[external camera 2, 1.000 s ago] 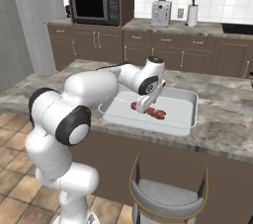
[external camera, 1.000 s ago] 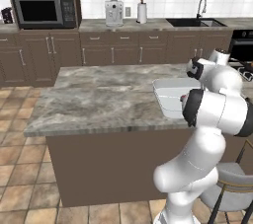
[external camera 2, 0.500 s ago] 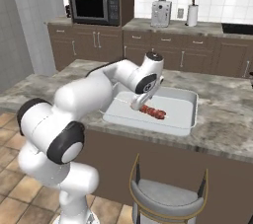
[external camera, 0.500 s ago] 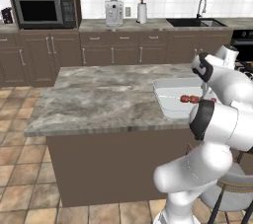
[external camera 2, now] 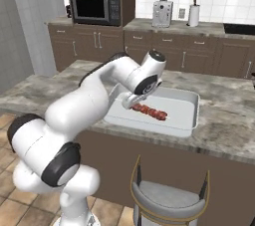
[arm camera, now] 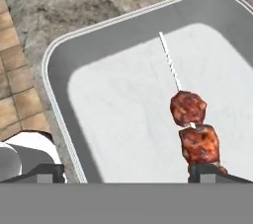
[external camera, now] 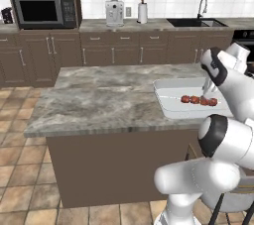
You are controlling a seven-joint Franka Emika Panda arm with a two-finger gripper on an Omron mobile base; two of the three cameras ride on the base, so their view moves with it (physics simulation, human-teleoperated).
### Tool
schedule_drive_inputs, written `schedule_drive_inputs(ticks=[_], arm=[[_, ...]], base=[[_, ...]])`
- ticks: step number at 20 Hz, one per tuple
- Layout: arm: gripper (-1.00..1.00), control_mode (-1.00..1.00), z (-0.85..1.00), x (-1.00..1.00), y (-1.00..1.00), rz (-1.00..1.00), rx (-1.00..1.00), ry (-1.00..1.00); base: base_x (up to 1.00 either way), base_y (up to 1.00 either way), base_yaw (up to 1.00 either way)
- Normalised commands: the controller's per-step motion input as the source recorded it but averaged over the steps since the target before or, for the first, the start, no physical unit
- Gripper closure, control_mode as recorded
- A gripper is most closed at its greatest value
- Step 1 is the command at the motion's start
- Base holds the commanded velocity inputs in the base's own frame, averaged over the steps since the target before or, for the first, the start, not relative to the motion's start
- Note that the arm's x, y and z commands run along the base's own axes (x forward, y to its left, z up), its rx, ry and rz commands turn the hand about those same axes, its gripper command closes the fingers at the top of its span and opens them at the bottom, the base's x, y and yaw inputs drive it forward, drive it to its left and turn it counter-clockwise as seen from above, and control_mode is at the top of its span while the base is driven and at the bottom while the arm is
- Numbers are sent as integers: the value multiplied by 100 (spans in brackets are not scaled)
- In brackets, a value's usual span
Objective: Place the cold items (orange and pear) from the fridge in one tupperware on the dining counter. Place the warm items (hot dog and kebab skewer) in the stove area in another tupperware.
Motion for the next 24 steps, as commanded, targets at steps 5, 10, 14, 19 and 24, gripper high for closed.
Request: schedule_drive_inputs(ticks=[5, 10, 14, 19, 24], arm=[[-100, -100, 5, -46, 53, -17, 11, 4], [-100, -100, 2, -54, 53, -36, 1, 0], [-100, -100, 20, -51, 42, -35, 0, 0], [-100, -100, 24, -51, 38, -56, 0, 0], [-100, -100, 33, -38, 28, -64, 0, 3]], base=[[0, 0, 0], [0, 0, 0], [0, 0, 0], [0, 0, 0], [0, 0, 0]])
